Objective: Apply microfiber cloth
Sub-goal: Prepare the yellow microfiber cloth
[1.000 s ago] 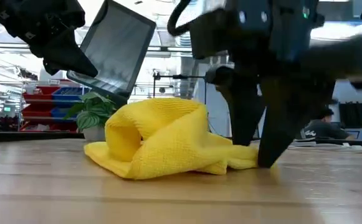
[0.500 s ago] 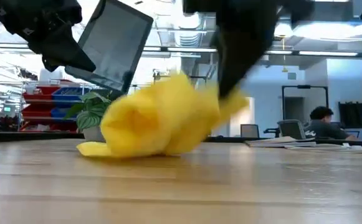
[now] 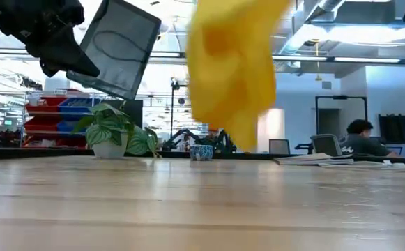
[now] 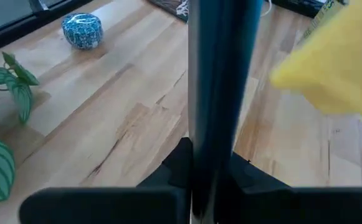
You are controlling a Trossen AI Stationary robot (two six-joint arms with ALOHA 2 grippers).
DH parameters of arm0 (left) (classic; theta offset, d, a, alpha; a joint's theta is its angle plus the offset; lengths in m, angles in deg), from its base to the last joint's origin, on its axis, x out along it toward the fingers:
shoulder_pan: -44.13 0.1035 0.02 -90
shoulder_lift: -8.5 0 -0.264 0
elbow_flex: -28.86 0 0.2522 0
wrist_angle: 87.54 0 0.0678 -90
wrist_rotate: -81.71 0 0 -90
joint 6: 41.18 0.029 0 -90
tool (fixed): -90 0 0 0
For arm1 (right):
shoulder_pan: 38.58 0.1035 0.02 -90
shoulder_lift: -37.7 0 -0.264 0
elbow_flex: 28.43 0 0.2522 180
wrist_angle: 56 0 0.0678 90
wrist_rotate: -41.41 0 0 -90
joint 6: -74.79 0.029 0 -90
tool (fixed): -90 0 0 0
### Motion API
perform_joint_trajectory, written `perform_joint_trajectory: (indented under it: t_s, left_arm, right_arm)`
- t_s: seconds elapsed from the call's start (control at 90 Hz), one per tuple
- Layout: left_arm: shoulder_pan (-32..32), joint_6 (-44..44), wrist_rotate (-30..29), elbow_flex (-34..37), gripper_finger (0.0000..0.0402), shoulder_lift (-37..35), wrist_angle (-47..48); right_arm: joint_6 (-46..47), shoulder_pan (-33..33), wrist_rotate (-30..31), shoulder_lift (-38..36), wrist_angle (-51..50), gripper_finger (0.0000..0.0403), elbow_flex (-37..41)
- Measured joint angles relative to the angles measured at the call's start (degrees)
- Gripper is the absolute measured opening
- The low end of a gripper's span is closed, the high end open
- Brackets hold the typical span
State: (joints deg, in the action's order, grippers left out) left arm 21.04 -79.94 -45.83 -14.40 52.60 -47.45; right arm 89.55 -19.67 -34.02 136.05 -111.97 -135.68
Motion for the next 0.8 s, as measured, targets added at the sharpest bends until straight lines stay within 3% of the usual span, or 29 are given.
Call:
perform_joint_trajectory:
  t_s: [0.233, 0.344, 0.456, 0.6, 0.8]
  left_arm:
    - [0.0, 0.1, -0.4, 0.0, 0.0014, 0.0, 0.7]
    - [0.0, -0.7, -1.7, 0.0, 0.0014, -0.9, 3.3]
    - [0.0, -2.6, -3.0, 0.0, 0.0014, -1.9, 6.0]
    - [0.0, -3.6, -3.1, 0.0, 0.0014, -2.3, 6.4]
    - [0.0, -3.7, -4.2, 0.0, 0.0014, -2.0, 6.3]
  right_arm:
    - [5.4, -4.6, 22.4, 0.3, 2.8, 0.0000, 0.0]
    - [7.4, -4.1, 24.2, 0.3, 2.3, 0.0000, 0.0]
    - [14.7, -2.3, 18.1, 1.3, 2.6, 0.0000, 2.8]
    - [29.1, 1.0, 4.9, 6.5, -1.6, 0.0000, 9.2]
    - [31.9, 5.5, -15.0, 16.2, -0.6, 0.0015, 11.6]
